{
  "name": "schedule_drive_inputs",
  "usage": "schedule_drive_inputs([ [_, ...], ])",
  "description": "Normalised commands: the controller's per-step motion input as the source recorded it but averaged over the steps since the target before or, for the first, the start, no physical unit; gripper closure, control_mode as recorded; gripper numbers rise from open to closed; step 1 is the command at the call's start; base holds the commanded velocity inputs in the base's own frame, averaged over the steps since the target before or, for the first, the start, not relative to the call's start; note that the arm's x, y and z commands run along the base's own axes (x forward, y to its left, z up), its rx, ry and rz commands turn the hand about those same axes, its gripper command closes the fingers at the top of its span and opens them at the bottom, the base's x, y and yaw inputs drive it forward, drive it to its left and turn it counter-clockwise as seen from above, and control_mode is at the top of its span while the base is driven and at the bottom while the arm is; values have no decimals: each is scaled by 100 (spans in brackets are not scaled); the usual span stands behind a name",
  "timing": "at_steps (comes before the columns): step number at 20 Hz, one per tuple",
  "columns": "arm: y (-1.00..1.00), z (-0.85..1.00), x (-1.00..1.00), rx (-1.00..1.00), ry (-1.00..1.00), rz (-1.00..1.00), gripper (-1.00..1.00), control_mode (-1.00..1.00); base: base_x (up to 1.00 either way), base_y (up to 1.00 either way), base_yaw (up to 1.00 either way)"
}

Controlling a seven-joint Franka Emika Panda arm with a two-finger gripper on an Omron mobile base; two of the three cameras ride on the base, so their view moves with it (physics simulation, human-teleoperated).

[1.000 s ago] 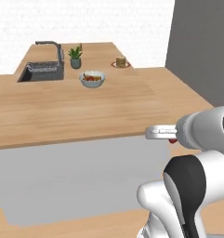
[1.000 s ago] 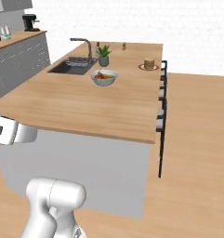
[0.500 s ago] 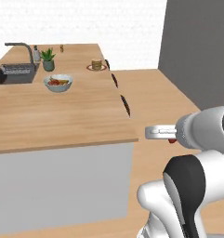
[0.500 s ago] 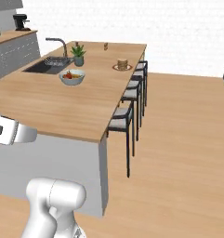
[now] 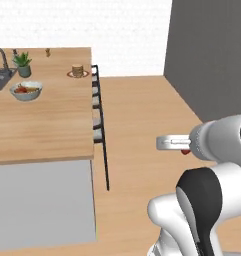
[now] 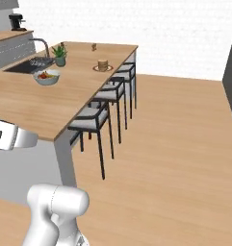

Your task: Take the strawberry from the fridge and place it on top of the pancake, located on the dining counter.

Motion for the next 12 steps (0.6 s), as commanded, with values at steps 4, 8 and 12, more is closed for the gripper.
schedule_drive_inputs([
  [4, 0, 0, 0, 0, 0, 0, 100, 100, 74, -100, 24],
  [8, 0, 0, 0, 0, 0, 0, 100, 100, 100, -98, 35],
  [12, 0, 0, 0, 0, 0, 0, 100, 100, 84, -88, 49],
])
